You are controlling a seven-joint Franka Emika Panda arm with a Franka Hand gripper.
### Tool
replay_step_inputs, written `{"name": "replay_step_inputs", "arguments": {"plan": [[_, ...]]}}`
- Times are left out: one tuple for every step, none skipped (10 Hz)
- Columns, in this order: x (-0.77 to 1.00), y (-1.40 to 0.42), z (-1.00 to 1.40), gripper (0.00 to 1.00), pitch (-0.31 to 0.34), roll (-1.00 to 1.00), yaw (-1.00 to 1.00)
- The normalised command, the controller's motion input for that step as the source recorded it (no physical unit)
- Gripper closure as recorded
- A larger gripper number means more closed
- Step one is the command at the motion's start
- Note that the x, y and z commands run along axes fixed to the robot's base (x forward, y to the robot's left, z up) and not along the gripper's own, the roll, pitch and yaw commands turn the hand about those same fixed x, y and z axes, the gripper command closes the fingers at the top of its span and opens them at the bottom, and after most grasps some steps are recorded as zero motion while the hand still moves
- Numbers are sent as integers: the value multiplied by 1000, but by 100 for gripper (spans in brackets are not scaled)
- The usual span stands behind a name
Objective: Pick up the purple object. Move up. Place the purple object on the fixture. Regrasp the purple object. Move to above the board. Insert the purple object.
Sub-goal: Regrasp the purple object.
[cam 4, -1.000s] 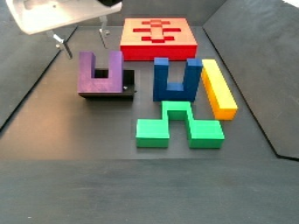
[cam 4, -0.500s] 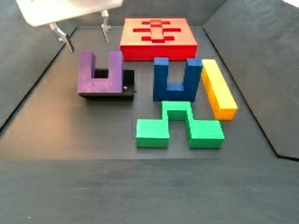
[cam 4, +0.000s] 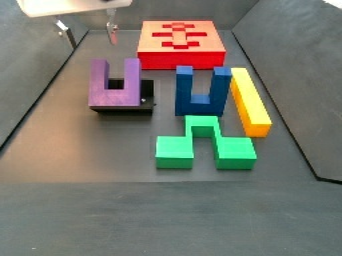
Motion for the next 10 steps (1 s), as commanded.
{"name": "replay_step_inputs", "arguments": {"plan": [[151,-14,0,0,-477,-811,-557],[117,-66,0,0,-503,-723,-554],[40,-257,-80,0,-534,-94,-546],[83,-337,-209,0,-274,320,-417],[66,-394,-217,0,-71,737,-246],[0,-394,-169,0,0,1000,-26],[0,-360,-91,0,0,1000,34],[0,-326,-54,0,6,1000,117],[0,-303,-51,0,29,1000,211],[0,-234,-77,0,29,1000,271]]}}
